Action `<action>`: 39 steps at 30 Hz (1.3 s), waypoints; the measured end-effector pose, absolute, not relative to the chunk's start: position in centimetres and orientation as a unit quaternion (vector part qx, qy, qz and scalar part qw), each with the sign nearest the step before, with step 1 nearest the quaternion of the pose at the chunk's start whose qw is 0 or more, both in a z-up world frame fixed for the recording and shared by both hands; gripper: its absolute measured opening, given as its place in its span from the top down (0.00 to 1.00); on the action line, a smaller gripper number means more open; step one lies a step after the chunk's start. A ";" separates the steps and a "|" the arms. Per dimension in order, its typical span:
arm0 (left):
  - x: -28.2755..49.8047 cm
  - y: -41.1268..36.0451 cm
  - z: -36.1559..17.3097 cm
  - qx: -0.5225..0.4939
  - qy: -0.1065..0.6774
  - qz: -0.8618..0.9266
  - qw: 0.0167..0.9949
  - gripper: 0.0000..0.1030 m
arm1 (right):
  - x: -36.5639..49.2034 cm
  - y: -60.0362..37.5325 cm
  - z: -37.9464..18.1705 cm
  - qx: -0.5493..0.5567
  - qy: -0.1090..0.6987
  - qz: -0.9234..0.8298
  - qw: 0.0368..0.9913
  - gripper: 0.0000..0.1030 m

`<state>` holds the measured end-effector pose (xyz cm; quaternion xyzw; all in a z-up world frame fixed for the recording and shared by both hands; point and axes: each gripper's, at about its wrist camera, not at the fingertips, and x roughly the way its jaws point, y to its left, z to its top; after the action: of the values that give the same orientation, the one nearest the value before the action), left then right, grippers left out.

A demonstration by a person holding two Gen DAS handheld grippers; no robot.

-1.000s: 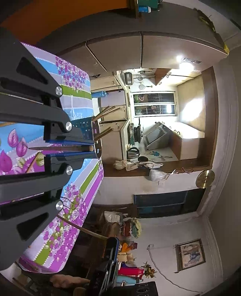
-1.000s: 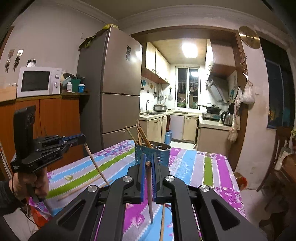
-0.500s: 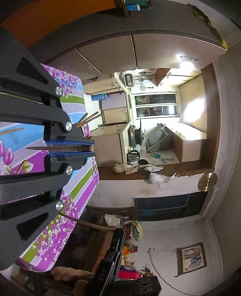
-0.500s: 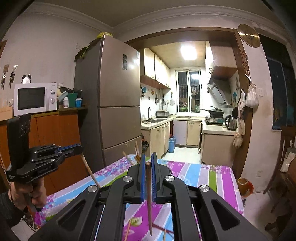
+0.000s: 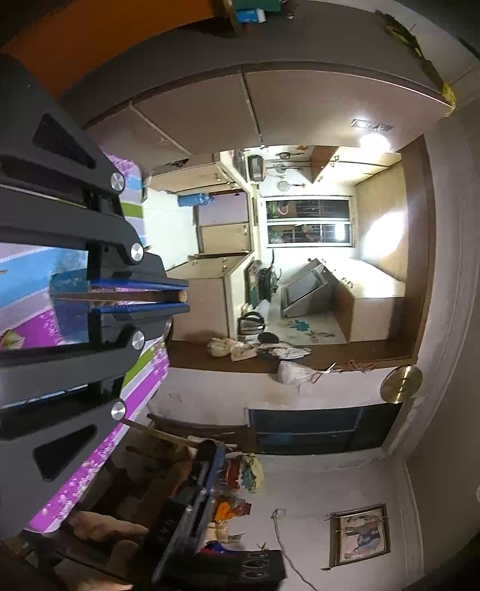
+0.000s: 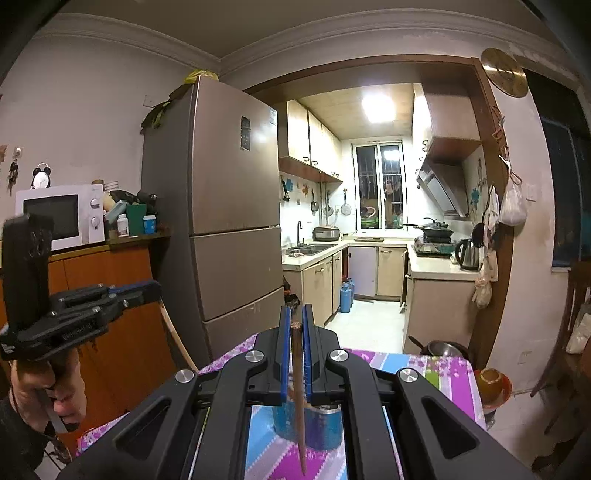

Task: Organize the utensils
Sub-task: 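Lift the chopstick upright and carry it over the blue holder, then lower the chopstick into the holder and open the right gripper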

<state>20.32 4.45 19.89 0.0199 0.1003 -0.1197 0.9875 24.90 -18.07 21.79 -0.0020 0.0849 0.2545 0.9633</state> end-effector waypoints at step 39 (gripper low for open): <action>37.3 4.5 17.3 -0.003 0.156 -0.121 0.980 0.95 | 42.2 -14.0 19.2 -0.006 0.124 0.248 0.961 0.93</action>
<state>37.32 4.49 17.30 -0.0032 0.1557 -0.1214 0.9803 42.17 -13.97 19.23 -0.0058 0.1244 0.2476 0.9608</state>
